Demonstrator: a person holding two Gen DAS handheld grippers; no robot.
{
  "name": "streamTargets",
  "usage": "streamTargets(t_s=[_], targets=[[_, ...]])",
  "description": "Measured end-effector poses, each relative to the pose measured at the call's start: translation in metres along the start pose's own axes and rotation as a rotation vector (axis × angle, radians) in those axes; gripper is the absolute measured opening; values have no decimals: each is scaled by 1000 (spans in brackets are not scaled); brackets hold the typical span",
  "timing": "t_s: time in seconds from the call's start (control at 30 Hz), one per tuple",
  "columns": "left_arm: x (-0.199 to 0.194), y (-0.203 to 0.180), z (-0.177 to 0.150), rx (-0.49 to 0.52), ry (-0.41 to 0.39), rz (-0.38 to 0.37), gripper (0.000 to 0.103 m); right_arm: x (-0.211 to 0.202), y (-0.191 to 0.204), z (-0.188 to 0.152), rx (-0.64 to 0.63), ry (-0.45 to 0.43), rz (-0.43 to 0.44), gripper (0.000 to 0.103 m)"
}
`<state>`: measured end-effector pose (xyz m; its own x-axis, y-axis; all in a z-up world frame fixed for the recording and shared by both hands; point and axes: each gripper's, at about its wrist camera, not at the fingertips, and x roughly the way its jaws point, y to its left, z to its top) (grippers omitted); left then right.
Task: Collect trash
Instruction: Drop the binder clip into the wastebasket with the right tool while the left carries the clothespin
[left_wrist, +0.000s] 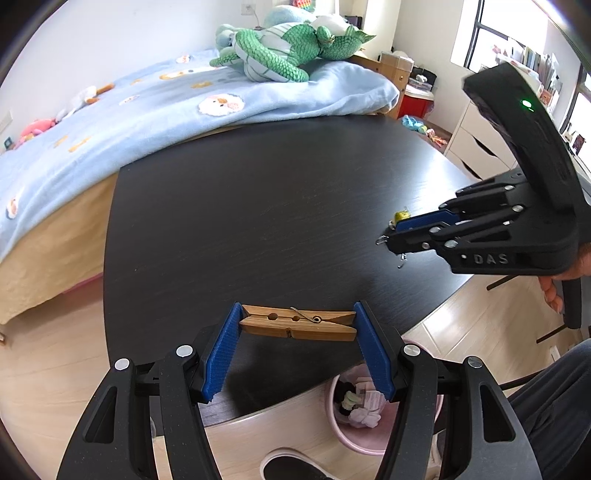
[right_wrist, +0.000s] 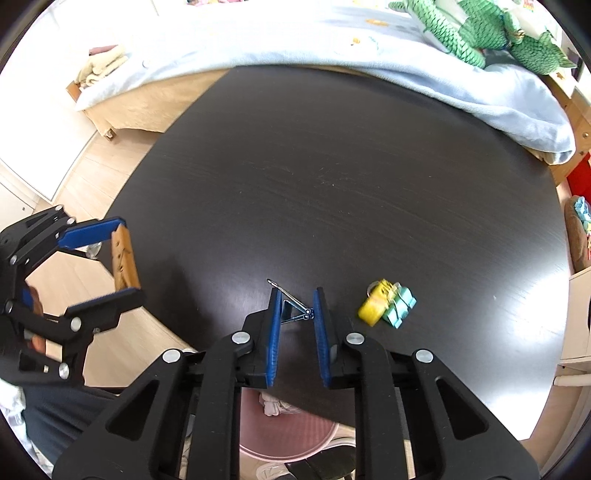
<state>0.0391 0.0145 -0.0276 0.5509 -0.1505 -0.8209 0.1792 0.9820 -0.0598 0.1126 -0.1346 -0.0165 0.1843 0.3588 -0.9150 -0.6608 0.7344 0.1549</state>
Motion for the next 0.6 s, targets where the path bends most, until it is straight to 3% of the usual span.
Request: streamTargets(t_s=[0.6], targets=[[-41,-51,-8,61,-59,-13,60,-93,13,-70,-71,-201,-10,17]])
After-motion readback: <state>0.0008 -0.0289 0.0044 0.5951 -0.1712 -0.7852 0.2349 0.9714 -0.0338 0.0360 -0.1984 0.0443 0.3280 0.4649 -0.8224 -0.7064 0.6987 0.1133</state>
